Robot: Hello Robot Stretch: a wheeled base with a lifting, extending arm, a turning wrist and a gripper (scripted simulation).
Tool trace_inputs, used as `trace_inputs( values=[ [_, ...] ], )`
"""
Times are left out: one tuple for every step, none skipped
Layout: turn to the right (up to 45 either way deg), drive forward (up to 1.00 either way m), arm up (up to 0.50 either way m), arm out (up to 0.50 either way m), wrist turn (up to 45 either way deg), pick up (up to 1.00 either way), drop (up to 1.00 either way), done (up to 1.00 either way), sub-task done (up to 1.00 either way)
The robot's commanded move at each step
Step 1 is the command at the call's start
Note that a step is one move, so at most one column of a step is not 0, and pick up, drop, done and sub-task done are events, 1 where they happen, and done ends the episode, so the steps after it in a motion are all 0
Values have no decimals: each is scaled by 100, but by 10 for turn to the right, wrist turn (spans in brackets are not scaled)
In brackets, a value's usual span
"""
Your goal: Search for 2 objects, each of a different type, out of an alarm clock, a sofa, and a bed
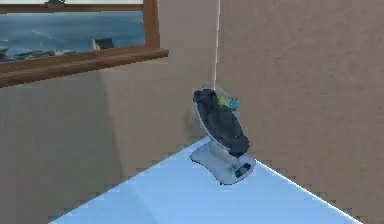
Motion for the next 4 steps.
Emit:
trace_inputs(
  values=[
    [300, 0, 0, 0, 0, 0, 0, 0, 0],
    [-450, 0, 0, 0, 0, 0, 0, 0, 0],
    [-270, 0, 0, 0, 0, 0, 0, 0, 0],
    [0, 15, 0, 0, 0, 0, 0, 0, 0]
  ],
)
